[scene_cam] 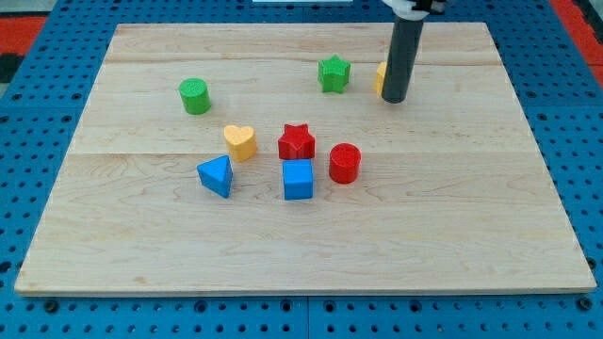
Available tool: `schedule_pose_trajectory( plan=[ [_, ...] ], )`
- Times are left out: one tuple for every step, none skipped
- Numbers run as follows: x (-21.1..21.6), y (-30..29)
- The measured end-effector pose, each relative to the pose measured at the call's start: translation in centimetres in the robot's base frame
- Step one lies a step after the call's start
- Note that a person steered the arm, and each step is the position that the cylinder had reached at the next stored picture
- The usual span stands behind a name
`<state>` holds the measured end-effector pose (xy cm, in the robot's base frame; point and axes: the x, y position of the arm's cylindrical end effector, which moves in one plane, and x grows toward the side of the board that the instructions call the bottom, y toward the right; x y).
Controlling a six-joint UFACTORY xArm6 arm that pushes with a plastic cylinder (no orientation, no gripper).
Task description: Push yellow hexagon to the top center
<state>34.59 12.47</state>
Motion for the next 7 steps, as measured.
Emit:
schedule_pose_trajectory(
  plan=[
    [-0.7,0.1],
    [-1.6,0.1],
    [-2.1,0.1],
    [-2.5,0.1],
    [-2.6,0.1],
    [-2.6,0.2],
    [-3.0,1.4]
  ],
)
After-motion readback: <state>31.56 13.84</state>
